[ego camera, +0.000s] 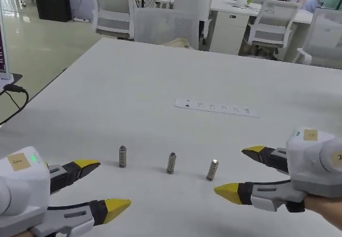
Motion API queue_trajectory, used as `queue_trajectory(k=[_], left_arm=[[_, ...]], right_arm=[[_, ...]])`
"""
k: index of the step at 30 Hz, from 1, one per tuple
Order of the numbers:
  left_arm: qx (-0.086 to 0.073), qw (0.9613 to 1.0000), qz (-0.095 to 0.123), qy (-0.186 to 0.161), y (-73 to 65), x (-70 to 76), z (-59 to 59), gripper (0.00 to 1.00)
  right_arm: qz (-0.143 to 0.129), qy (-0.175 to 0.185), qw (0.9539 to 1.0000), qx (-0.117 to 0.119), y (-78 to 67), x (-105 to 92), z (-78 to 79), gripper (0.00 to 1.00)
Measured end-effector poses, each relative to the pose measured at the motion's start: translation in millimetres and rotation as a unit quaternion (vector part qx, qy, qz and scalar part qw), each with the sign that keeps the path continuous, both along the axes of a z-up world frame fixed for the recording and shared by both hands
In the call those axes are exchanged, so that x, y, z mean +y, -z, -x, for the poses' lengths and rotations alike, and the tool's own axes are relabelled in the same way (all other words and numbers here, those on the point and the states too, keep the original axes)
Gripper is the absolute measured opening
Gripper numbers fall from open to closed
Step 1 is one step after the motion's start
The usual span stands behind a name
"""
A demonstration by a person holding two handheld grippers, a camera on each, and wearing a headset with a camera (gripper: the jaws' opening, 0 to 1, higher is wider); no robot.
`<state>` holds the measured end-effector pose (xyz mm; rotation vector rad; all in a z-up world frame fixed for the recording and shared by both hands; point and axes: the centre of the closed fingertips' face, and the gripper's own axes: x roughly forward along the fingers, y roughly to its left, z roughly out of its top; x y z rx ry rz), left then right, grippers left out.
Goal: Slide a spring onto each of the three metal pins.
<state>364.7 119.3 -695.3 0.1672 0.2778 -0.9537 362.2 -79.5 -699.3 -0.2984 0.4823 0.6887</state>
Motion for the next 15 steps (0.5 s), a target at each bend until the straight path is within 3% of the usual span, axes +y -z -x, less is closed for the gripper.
queue_trajectory(k=[15], left_arm=[[0.004,1.0,0.005,-0.005,0.9,-0.4,5.6,0.54]], right_arm=[[-0.039,0.031,0.9986,-0.016,1.3,-3.7,31.7,0.72]])
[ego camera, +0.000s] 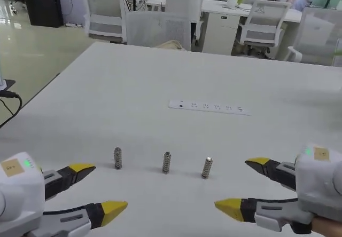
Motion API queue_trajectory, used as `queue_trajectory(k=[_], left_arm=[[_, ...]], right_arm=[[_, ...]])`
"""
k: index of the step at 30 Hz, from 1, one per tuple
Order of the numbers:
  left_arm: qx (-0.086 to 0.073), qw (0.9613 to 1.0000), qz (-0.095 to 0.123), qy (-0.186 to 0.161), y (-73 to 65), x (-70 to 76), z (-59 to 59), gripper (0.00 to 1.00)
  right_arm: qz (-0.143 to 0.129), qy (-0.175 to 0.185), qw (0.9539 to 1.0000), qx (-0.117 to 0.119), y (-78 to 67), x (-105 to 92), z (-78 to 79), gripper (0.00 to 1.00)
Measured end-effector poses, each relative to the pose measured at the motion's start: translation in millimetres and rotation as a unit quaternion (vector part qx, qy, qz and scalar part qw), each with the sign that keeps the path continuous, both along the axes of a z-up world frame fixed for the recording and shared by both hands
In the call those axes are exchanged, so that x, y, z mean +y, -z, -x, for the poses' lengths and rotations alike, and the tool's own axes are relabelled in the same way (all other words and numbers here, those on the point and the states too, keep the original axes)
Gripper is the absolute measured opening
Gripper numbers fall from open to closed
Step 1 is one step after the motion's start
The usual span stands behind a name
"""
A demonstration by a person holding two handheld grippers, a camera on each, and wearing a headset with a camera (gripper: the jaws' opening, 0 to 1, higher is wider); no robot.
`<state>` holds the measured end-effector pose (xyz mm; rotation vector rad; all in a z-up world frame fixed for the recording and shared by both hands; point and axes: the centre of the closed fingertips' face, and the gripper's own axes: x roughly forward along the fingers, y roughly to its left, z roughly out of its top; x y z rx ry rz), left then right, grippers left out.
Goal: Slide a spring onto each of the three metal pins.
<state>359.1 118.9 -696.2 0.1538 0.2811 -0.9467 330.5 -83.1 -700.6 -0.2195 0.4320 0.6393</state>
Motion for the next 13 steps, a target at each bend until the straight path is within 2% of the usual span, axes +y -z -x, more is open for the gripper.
queue_trajectory(k=[4,13], left_arm=[[0.004,1.0,0.003,-0.005,1.6,0.3,0.0,0.54],[0.009,0.9999,0.006,-0.014,5.4,1.9,-2.8,0.54]], right_arm=[[-0.004,0.009,0.9999,0.003,6.4,-1.3,5.2,0.73],[-0.015,0.034,0.9992,0.017,19.8,-10.2,5.1,0.74]])
